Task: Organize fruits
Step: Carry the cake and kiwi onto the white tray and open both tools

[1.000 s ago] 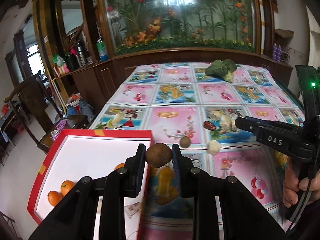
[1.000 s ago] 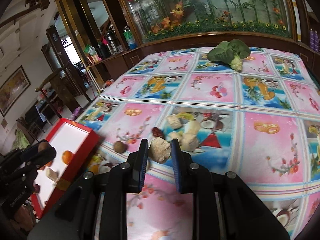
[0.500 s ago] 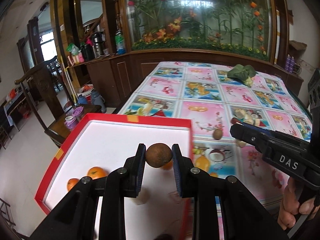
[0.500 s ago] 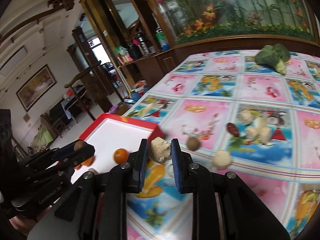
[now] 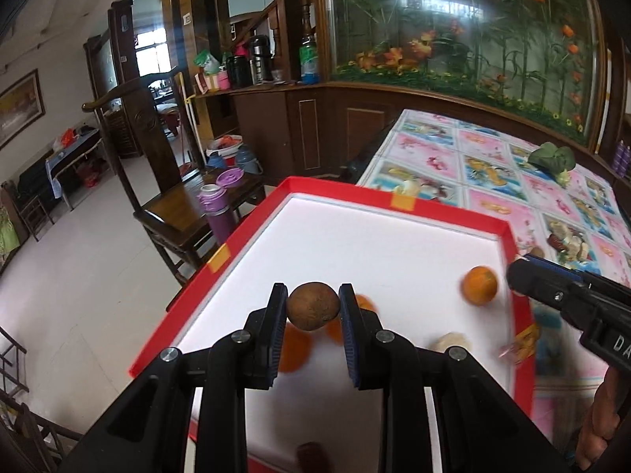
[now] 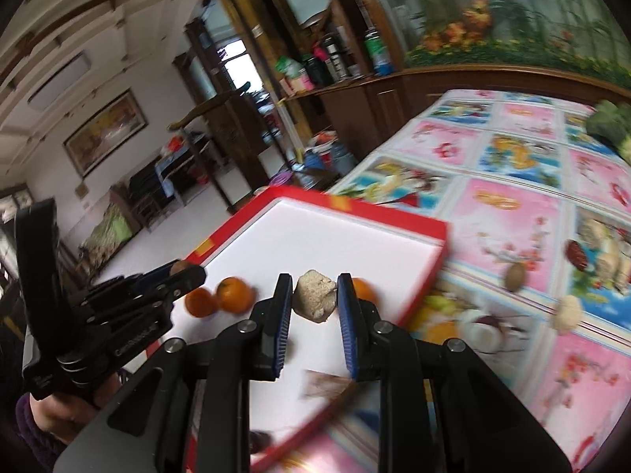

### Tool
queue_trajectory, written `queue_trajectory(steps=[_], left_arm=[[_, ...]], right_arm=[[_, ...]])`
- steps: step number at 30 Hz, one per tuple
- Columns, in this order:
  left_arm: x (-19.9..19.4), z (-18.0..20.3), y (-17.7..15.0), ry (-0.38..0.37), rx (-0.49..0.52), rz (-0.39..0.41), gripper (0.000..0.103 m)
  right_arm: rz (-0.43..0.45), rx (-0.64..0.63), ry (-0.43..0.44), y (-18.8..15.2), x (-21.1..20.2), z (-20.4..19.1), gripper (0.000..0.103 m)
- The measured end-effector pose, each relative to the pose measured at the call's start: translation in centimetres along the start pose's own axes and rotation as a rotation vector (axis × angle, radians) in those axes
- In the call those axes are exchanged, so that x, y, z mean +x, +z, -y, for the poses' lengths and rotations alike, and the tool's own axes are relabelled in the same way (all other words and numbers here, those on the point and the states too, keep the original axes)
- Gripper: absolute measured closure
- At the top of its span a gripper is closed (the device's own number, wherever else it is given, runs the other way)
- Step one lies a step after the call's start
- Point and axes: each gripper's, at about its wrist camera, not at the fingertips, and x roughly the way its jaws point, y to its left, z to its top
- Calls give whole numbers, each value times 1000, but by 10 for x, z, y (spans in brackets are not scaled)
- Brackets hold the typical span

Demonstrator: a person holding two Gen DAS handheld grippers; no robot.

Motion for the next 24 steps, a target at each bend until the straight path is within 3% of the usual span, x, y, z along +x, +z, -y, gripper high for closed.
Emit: queue_trajectory(steps=[7,16,24], left_arm=[[5,-18,-8,5,-14,-19,78],[13,-56,-11,55,-85,-35,78],[22,-60,-10,62,-88,-50,78]], right_arm=[[-90,-30,11,5,34,-22,78],[-190,-67,-35,2,62,-35,78],[-260,-102,-77,5,79,-39,78]])
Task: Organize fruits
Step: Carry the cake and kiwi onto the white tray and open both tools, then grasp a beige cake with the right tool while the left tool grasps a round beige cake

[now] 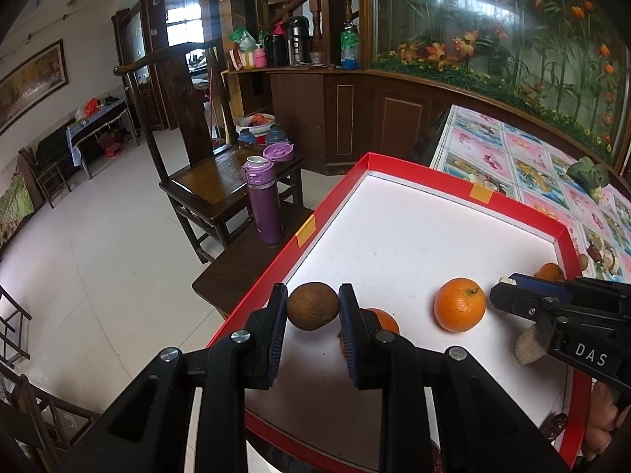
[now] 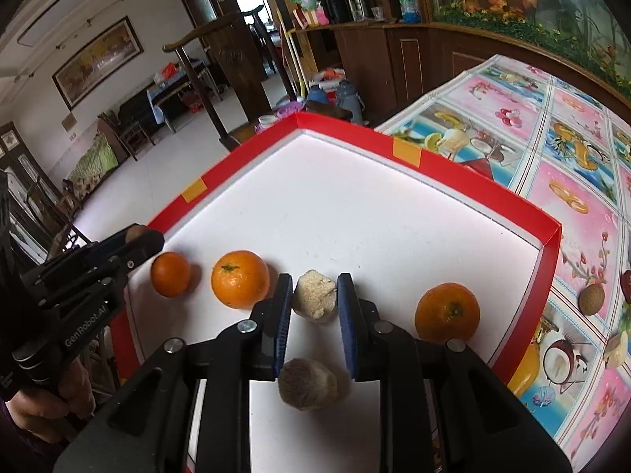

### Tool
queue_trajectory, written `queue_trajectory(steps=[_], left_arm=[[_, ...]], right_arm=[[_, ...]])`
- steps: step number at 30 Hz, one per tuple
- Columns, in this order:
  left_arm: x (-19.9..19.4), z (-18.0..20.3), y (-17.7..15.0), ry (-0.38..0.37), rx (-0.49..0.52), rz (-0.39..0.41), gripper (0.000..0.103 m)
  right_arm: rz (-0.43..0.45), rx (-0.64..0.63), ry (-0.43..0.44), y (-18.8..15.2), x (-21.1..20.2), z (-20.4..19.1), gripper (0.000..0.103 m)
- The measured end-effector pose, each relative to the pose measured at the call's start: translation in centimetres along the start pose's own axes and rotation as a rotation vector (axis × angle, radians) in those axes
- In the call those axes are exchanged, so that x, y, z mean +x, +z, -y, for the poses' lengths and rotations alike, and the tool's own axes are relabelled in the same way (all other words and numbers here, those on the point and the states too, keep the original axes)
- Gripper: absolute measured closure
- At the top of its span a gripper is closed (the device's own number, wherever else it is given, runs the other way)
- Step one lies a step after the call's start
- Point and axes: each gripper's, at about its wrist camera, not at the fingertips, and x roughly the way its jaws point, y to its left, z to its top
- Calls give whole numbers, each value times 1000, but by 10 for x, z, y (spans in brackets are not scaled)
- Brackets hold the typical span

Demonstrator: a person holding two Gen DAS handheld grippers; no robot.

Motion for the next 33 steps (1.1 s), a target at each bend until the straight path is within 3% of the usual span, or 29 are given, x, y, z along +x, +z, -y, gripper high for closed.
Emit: queue_trajectory(steps=[9,13,19,23,25,26,27,30,33], left_arm=[[11,1,15,-23,26,-21,78],[24,5,21,-80,47,-75,78],[42,10,21,-137,70,-171,77],[43,17,23,-108,119,-186,76],[44,18,24,-89,128,-193,67],[44,18,25,-67,128,-195,49],[43,18,26,-37,124,-188,39],[29,25,28,3,119,-136,39],[5,41,35,-13,106,-68,35]], right_arm=[[-28,-33,-33,1,4,-4,76],[-25,1,14,2,-4,5,61],[152,67,43,6,-54,42,59],[309,207,-25,6,-101,100,53],[364,295,-56,0,-123,134,50],[384,344,-68,-4,-133,154,50],[401,391,-85,-9,-142,173,50],[424,482,-155,-26,-162,215,50],[422,564,-193,-45,-178,253,50]])
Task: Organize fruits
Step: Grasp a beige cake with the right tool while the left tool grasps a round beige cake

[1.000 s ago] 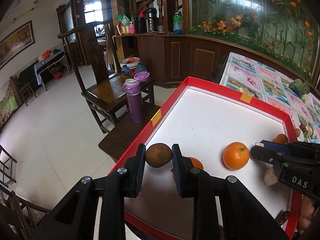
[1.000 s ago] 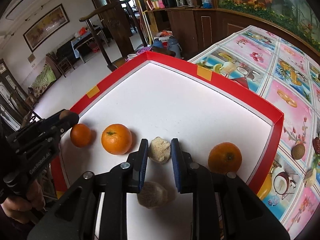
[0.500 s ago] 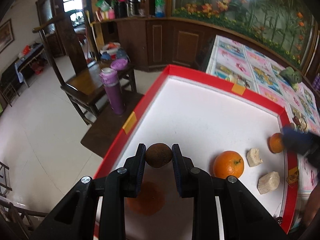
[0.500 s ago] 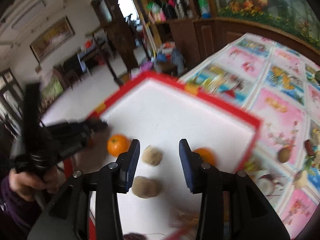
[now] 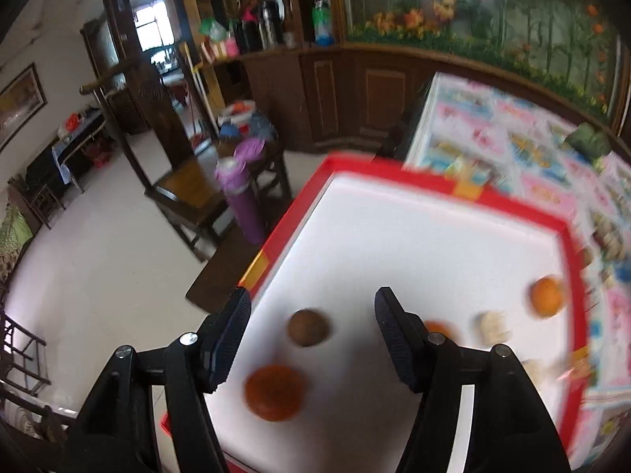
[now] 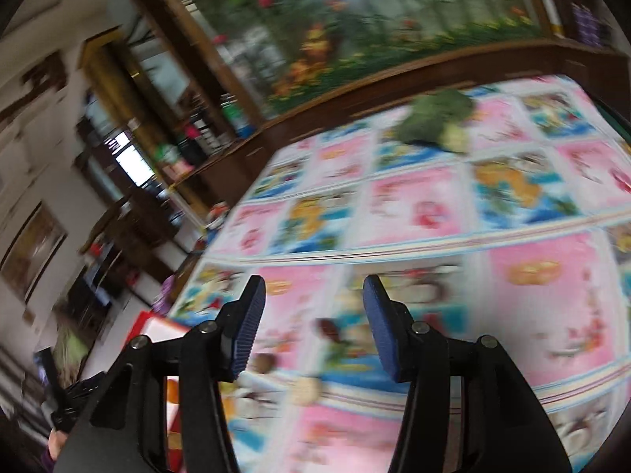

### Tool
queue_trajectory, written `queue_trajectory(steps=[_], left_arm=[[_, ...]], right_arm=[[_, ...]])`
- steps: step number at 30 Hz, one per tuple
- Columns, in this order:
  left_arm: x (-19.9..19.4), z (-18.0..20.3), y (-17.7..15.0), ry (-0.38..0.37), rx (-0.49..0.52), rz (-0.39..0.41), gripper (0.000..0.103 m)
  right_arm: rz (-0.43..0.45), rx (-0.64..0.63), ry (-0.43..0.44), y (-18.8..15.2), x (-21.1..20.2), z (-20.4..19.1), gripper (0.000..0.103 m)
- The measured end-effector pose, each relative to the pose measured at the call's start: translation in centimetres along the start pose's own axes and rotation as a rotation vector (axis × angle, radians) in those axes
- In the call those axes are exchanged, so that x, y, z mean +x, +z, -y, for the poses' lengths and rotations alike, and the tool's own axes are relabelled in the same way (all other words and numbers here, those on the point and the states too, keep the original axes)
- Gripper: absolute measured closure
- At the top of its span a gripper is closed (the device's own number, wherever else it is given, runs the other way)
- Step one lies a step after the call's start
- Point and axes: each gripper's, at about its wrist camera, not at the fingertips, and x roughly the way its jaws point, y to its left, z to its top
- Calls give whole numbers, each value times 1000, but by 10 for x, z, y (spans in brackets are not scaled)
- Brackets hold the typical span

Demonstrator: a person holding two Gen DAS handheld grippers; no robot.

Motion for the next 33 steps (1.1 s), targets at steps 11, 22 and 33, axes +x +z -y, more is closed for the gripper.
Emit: queue_trajectory(steps=[11,22,33], left_arm=[[-60,133,6,-320,241,93,29],[-36,227,-21,-459,401,-41,29],[-17,247,-18,-531,397,-121,35]], right_arm=[[-169,-18,-34,1,7,49,50],[-284,-243,-92,-28,43,25,57],[-264,-335,-142,-32,64,17,73]])
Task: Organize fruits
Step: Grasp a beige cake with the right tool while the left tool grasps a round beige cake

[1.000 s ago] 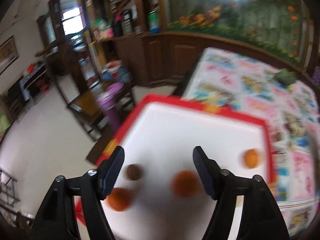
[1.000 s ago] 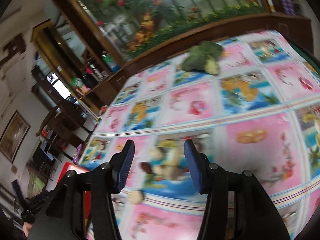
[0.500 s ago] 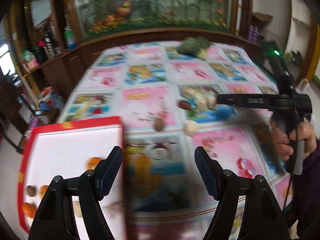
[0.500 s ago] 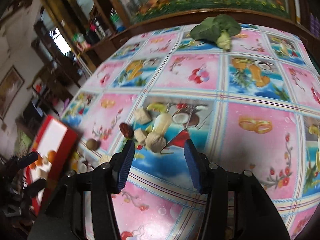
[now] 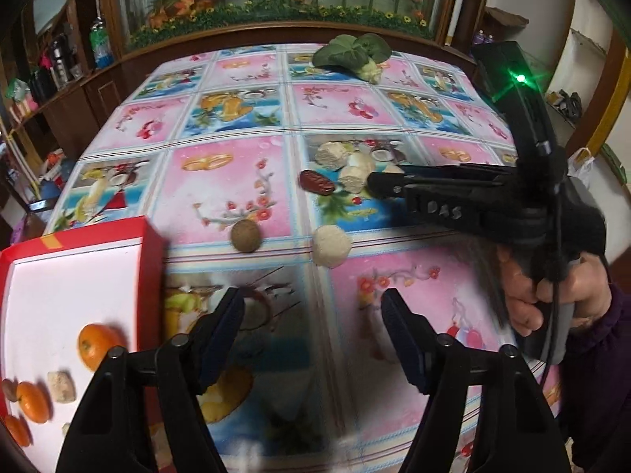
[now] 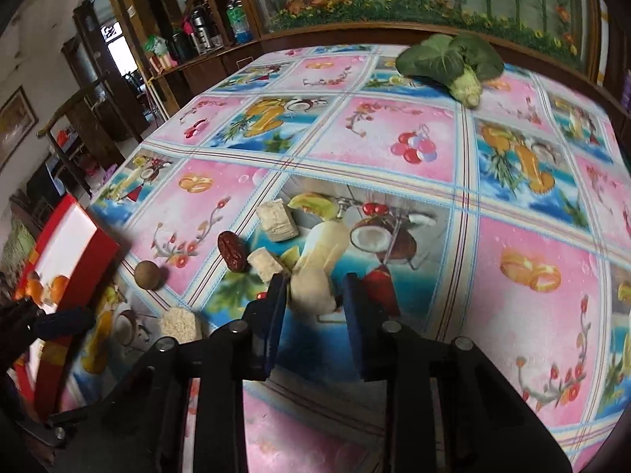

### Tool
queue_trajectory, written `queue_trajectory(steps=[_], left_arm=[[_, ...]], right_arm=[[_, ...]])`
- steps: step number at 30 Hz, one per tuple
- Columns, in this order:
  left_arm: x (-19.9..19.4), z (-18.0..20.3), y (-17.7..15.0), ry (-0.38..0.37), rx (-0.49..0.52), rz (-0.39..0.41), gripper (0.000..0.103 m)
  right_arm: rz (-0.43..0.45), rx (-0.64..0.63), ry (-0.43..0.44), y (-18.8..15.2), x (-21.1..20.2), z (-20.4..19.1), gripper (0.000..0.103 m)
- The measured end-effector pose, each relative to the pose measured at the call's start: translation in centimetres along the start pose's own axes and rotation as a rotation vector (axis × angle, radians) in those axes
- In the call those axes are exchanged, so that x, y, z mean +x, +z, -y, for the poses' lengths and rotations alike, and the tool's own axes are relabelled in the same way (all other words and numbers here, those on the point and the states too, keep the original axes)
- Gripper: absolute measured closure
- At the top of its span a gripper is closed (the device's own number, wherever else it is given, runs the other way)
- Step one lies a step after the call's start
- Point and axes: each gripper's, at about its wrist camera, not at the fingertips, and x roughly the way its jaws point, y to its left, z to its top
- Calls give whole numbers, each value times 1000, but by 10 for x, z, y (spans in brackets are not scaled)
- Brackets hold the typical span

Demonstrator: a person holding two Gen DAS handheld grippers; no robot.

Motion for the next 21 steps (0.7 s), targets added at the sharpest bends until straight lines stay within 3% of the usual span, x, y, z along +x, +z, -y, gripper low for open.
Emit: queue_trajectory(steps=[1,7,12,18,21], left_arm=[[3,2,2,-6,-1,-7,36],[18,16,10,-10,26,-33,46],[35,17,15,5,15,-60,67],[40,18,21,10,16,-53,80],[42,21,22,10,22,-45,80]], right_arm=[[0,-5,-7,0,0,0,78],[-7,80,18,4,-14,16,78],[35,172,41,6,-31,32,78],[44,218,58,6,-35,36,78],[44,226,63,6,-35,36,78]])
